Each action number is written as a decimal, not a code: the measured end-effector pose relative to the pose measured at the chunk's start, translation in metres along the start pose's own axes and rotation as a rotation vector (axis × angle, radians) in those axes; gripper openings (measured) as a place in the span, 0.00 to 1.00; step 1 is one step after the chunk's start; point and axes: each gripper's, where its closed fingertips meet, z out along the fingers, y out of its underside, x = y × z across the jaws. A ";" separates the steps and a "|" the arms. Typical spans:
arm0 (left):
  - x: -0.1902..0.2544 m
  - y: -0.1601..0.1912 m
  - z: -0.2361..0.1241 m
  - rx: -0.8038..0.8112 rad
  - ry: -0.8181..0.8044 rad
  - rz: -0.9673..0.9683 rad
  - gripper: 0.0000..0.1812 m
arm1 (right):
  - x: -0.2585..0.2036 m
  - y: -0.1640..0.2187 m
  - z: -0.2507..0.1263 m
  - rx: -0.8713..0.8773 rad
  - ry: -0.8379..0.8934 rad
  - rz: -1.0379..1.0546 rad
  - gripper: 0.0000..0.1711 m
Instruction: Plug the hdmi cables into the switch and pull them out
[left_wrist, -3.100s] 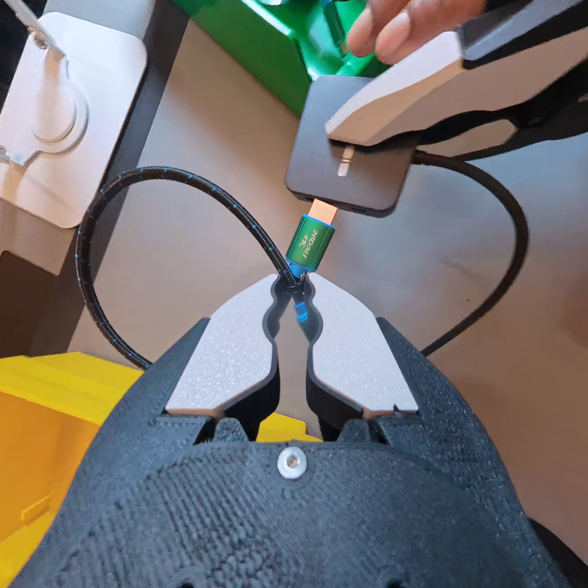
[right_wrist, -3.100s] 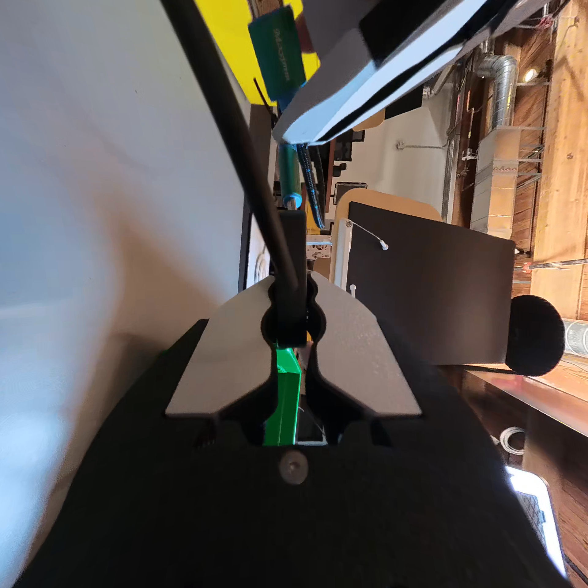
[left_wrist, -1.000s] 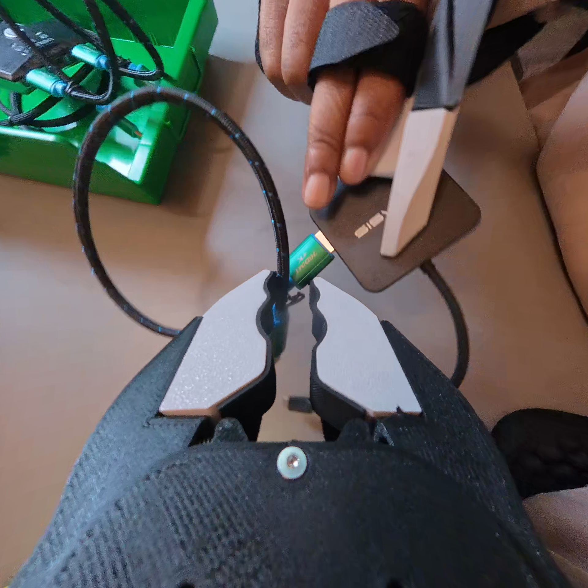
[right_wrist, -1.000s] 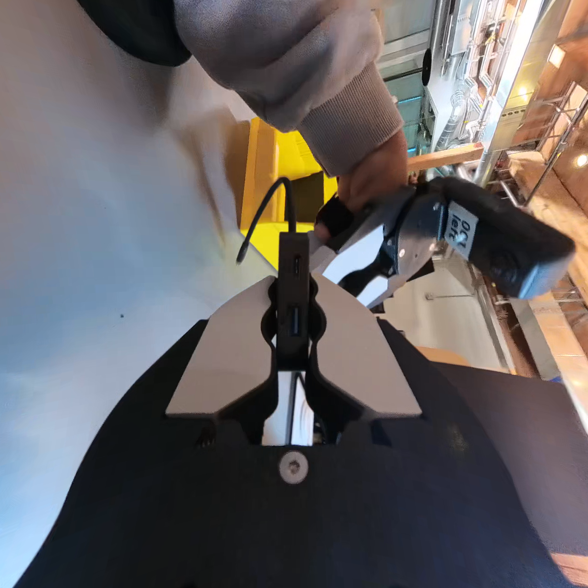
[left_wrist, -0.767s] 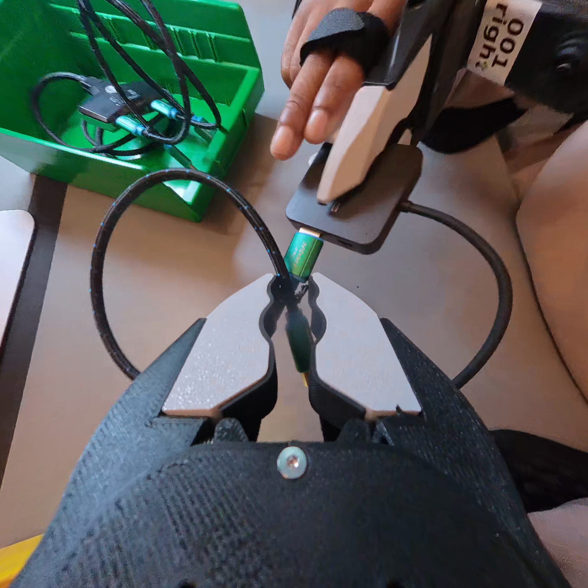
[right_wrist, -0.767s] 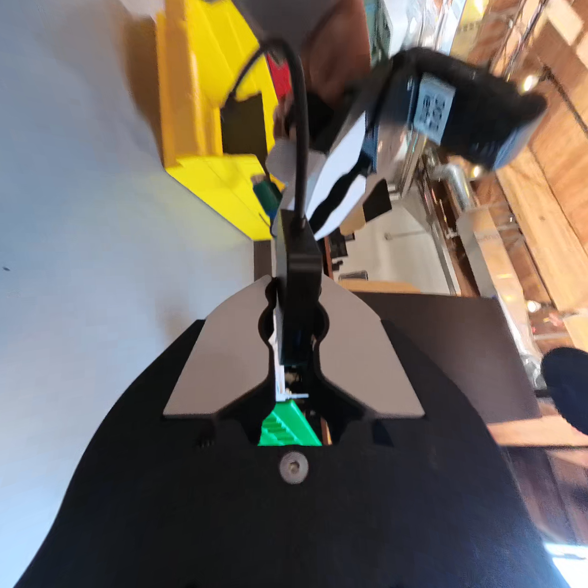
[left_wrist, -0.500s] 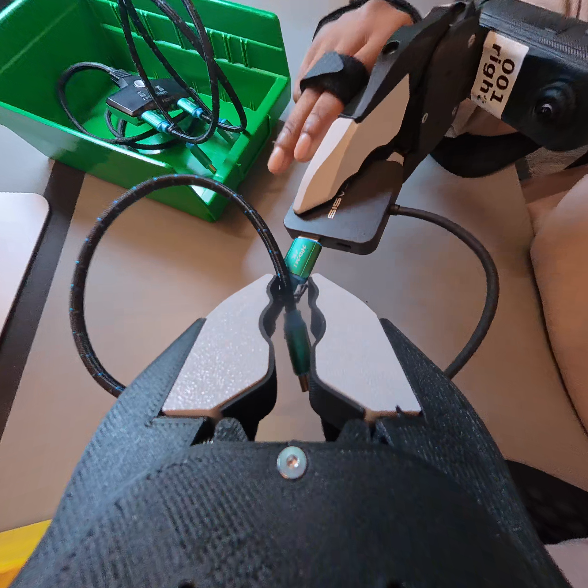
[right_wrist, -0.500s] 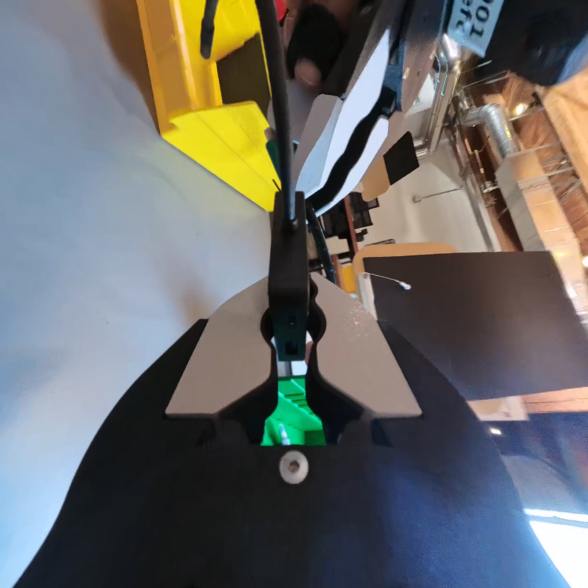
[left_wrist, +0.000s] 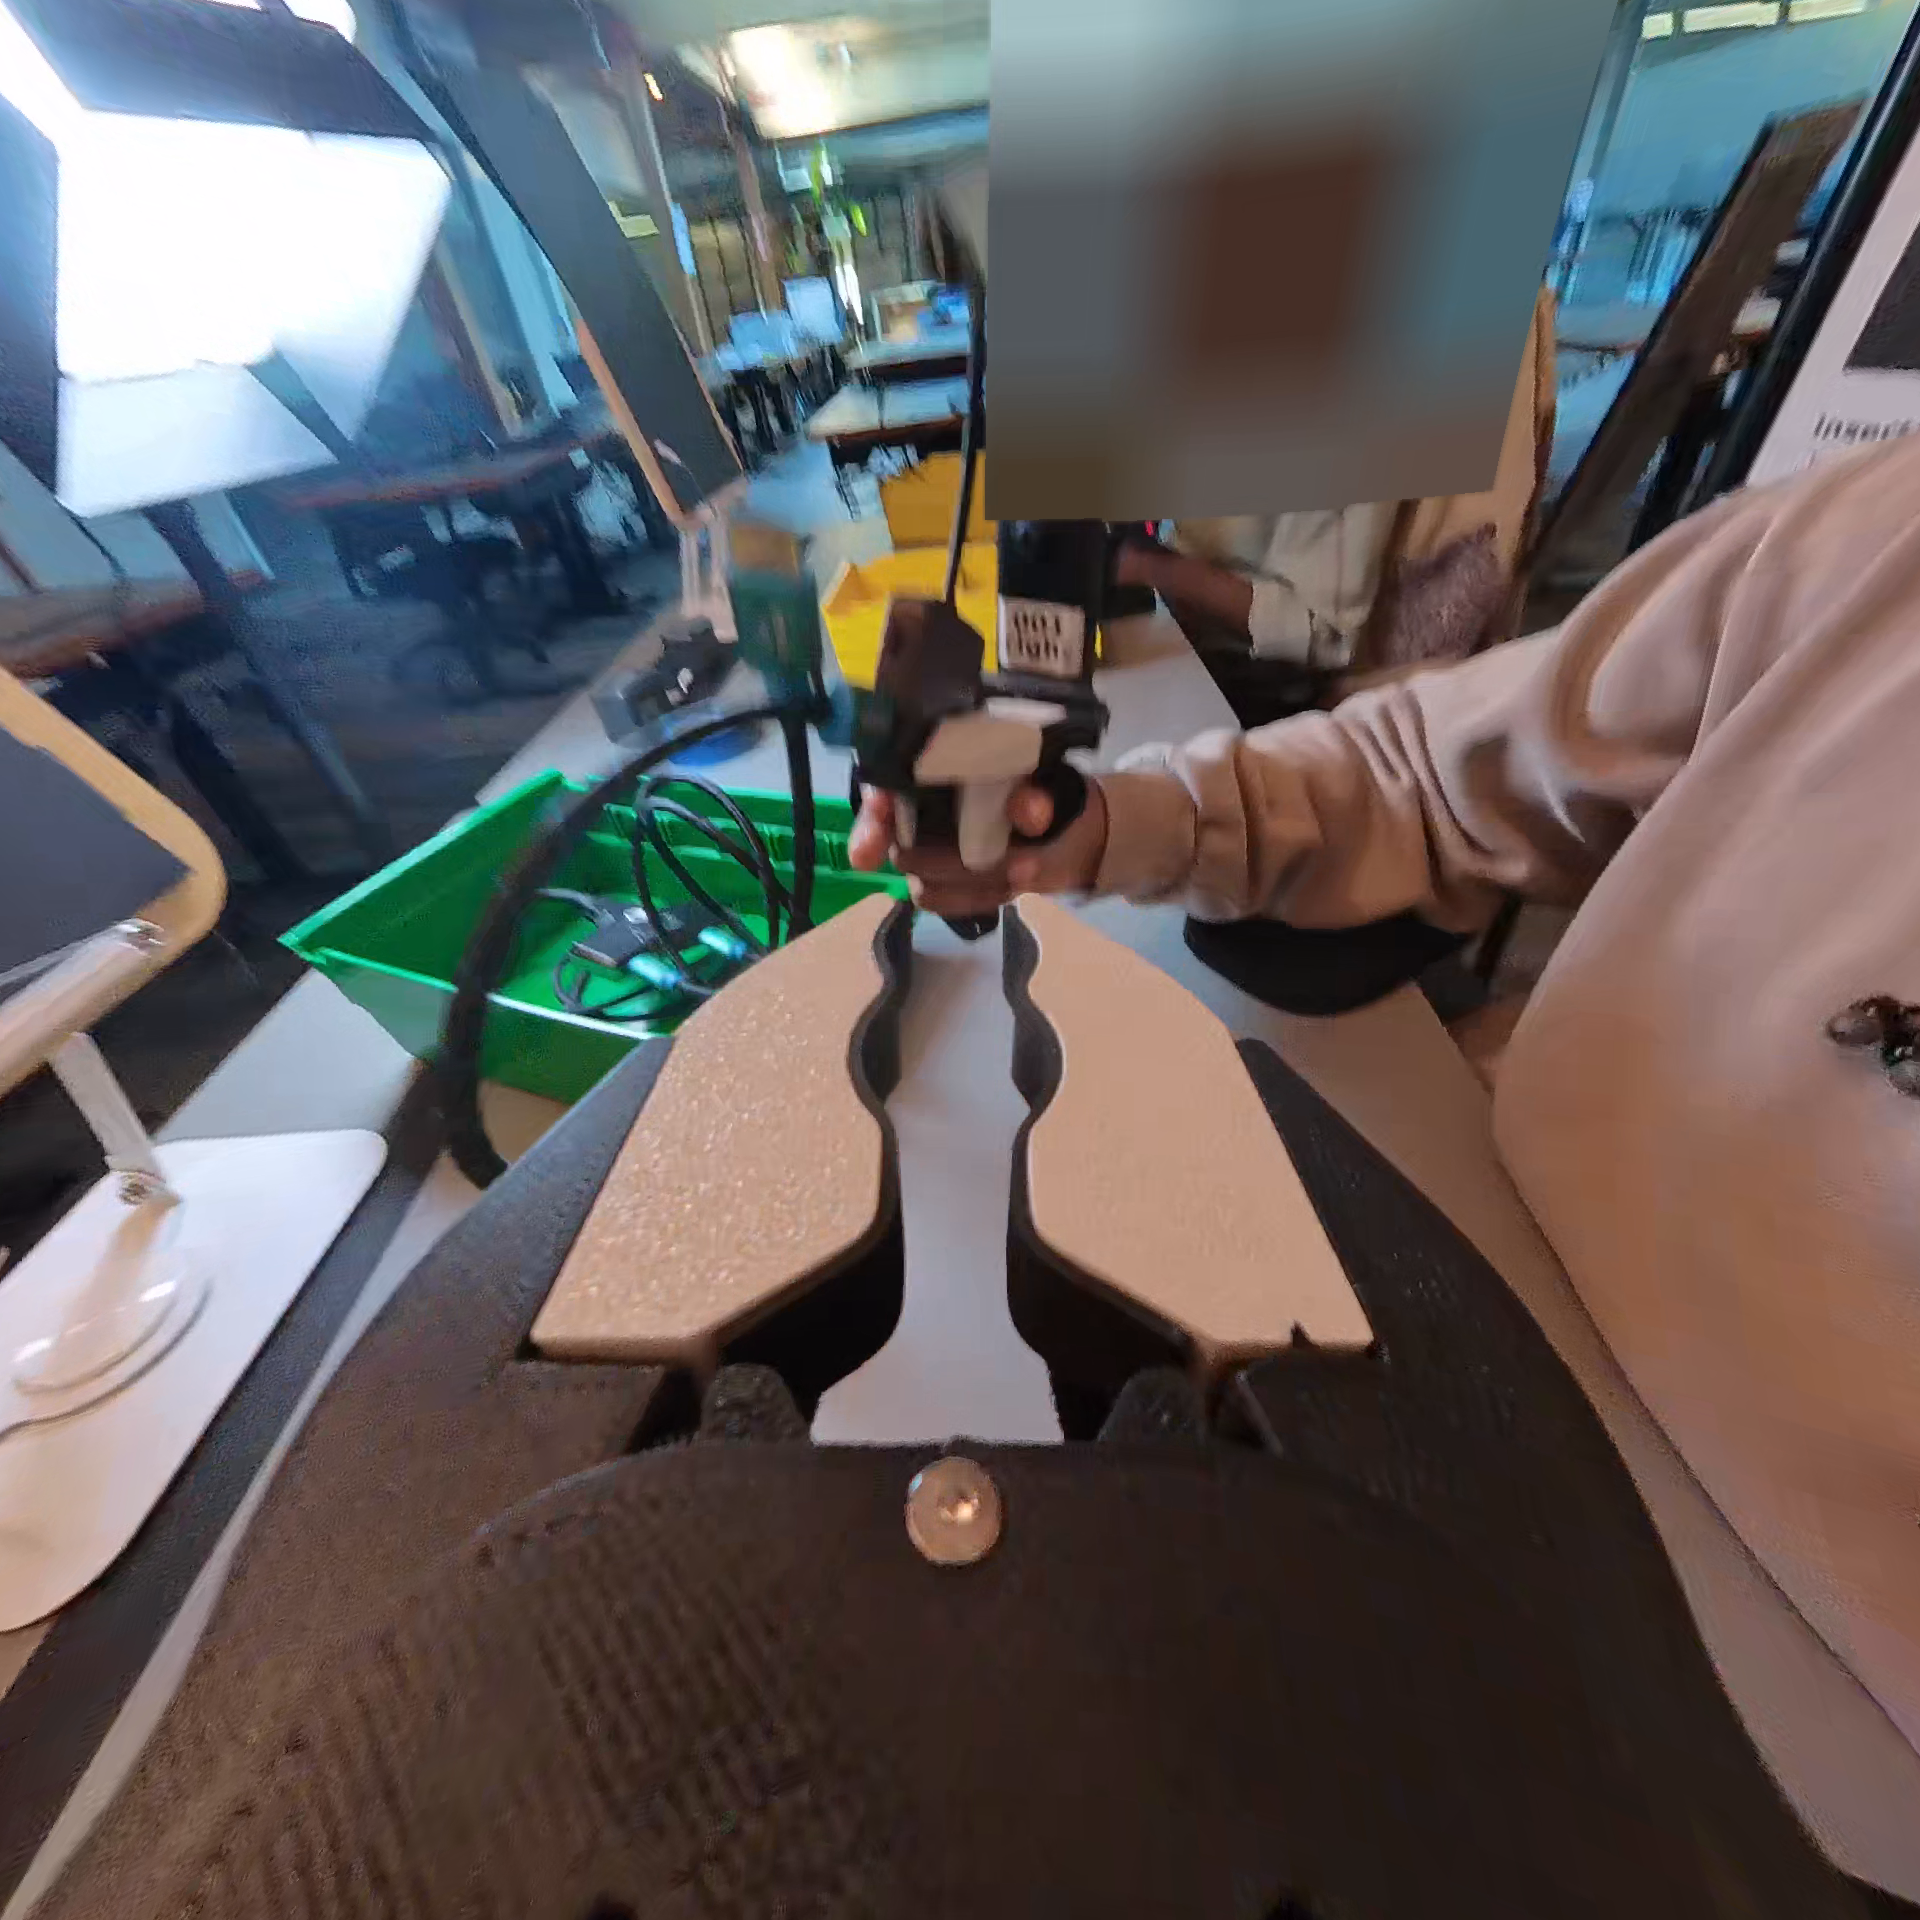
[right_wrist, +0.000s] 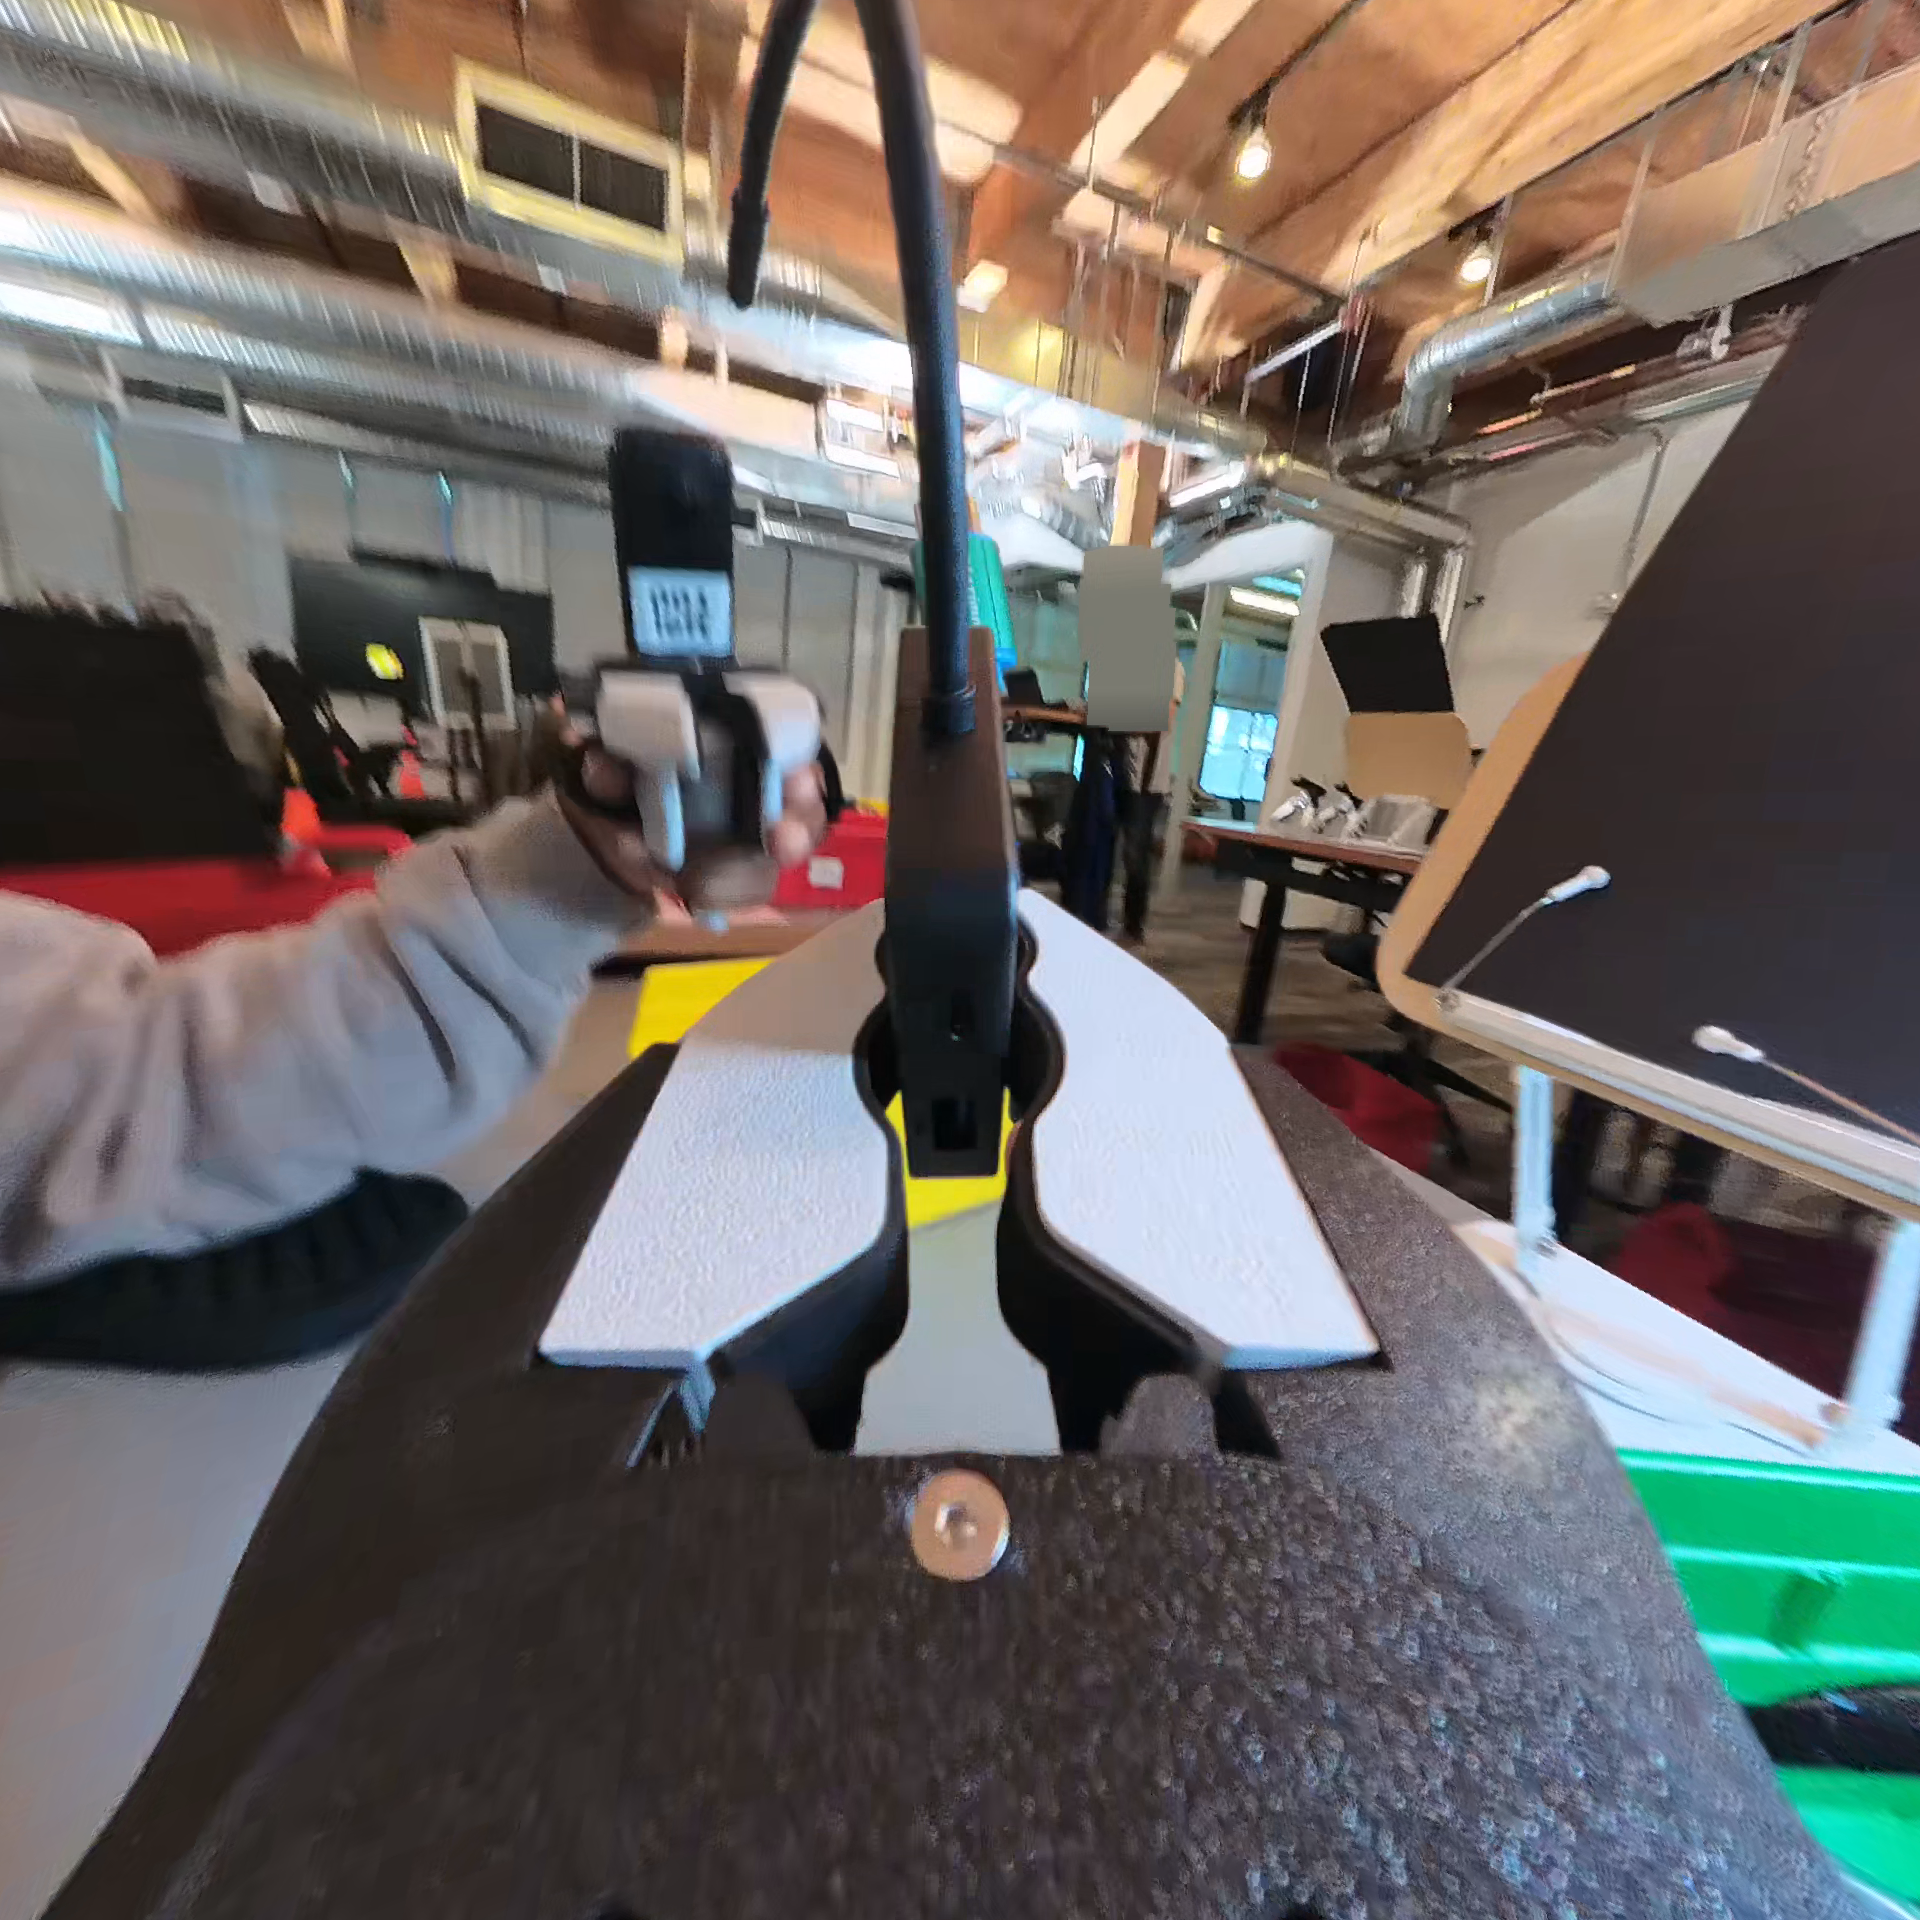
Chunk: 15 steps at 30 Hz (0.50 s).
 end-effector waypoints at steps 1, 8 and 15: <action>0.002 0.007 0.013 -0.028 0.014 -0.001 0.10 | -0.002 -0.007 0.000 0.037 -0.010 0.041 0.08; -0.006 -0.013 0.085 0.260 -0.010 -0.162 0.19 | -0.017 -0.011 0.007 0.080 -0.079 0.162 0.08; -0.015 -0.012 0.081 0.286 -0.081 -0.153 0.12 | -0.020 0.013 0.013 -0.011 -0.147 0.231 0.09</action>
